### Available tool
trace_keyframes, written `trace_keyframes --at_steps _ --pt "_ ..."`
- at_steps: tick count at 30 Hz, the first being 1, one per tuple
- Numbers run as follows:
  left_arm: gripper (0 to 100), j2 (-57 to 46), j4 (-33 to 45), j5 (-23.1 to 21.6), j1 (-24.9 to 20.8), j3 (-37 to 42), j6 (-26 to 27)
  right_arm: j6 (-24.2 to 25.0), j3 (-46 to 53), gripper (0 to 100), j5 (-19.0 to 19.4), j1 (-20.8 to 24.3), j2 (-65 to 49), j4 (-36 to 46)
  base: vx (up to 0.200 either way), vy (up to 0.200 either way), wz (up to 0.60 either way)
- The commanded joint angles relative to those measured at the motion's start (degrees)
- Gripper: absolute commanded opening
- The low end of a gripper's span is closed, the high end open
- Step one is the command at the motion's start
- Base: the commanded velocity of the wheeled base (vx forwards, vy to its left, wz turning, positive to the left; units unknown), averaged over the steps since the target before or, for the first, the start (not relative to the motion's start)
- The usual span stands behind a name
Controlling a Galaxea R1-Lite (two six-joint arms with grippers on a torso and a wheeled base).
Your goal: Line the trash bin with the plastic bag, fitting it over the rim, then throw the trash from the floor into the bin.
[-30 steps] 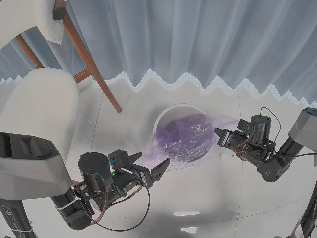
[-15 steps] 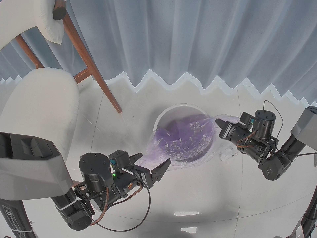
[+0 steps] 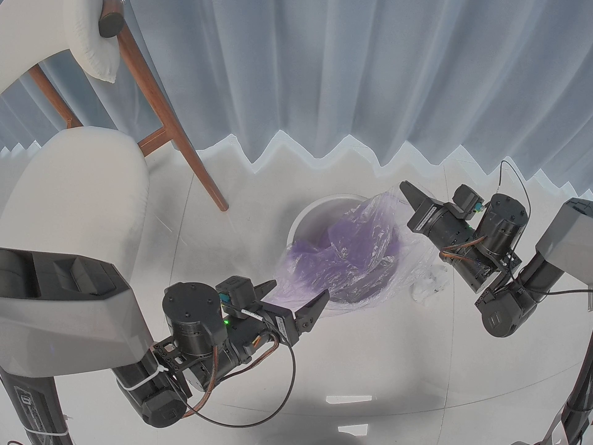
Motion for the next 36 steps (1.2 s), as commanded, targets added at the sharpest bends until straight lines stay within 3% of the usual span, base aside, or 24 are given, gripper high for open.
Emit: trace_keyframes --at_steps 1,3,7,13,18,21,24,27,31,32,33,35,36 --pt "100 1.8 0.0 0.2 -1.8 -0.6 1.1 -0.2 0.0 0 0.0 1.1 1.6 -0.4 0.000 0.000 0.00" --pt "100 2.2 -0.1 0.6 -2.8 -0.6 2.3 -0.5 0.1 0 -0.3 1.4 1.3 -0.5 0.000 0.000 0.00" --pt "100 1.6 0.0 2.2 -2.5 -4.6 9.6 -1.5 1.1 0 -0.4 2.1 0.4 -0.4 0.000 0.000 0.00" --pt "100 2.3 0.5 -3.4 -1.5 -14.0 28.2 -2.5 1.5 0 -0.4 2.4 0.1 -1.5 0.000 0.000 0.00" --pt "100 2.2 6.7 -7.0 -0.4 -18.2 30.2 -2.9 1.6 0 -0.3 2.3 -0.6 -2.2 0.000 0.000 0.00" --pt "100 5.6 7.1 -12.4 2.1 -22.4 32.5 -2.9 1.6 0 -0.2 2.4 -0.8 -2.3 0.000 0.000 0.00" --pt "100 4.8 4.4 -13.0 2.5 -21.2 30.4 -2.9 1.6 0 -0.2 2.4 -1.0 -2.3 0.000 0.000 0.00" --pt "100 -3.6 0.8 -12.8 2.8 -15.4 23.8 -2.9 1.7 0 -0.2 2.4 -1.6 -2.3 0.000 0.000 0.00" --pt "100 -15.9 4.6 -12.9 3.2 -8.7 19.8 -2.9 2.0 0 -0.2 2.3 -1.7 -2.2 0.000 0.000 0.00" --pt "100 -22.0 9.9 -13.0 3.1 -7.4 17.7 -2.9 2.0 0 -0.2 2.3 -1.7 -2.2 0.000 0.000 0.00" --pt "100 -28.7 16.5 -13.0 2.4 -6.9 9.7 -3.0 2.1 0 -0.2 2.3 -1.7 -2.2 0.000 0.000 0.00" --pt "100 -32.4 20.2 -13.3 0.6 -6.4 -4.5 -3.0 2.1 0 -0.2 2.3 -1.7 -2.3 0.000 0.000 0.00" --pt "100 -32.5 20.3 -13.3 0.4 -6.4 -5.8 -3.0 2.1 0 -0.2 2.3 -1.7 -2.3 0.000 0.000 0.00"
